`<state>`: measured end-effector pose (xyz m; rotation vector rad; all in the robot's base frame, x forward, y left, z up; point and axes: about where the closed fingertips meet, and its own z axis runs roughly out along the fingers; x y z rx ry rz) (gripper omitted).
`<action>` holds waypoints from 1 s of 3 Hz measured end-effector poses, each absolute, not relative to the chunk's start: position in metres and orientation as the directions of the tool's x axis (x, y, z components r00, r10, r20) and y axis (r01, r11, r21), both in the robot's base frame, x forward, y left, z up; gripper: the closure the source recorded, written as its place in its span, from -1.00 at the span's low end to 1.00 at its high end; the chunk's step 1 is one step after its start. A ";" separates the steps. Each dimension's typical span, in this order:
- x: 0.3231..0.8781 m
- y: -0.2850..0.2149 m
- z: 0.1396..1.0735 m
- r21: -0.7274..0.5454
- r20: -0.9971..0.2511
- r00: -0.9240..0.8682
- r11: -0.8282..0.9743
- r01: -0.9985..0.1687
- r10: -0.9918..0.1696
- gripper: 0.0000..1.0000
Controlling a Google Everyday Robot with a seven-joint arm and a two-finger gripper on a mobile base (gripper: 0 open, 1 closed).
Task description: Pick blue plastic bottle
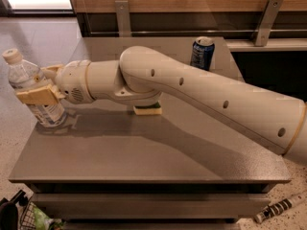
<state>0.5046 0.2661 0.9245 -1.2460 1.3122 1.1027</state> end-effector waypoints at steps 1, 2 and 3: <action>0.512 0.260 0.951 -0.034 -0.996 0.030 0.048 -0.998 -0.079 1.00; 0.521 0.251 0.990 -0.073 -0.996 0.070 0.042 -0.996 -0.060 1.00; 0.529 0.241 1.026 -0.111 -0.992 0.108 0.050 -0.993 -0.057 1.00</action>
Offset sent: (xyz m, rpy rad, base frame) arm 0.0369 -0.0359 0.1262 0.0747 -0.1248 0.0129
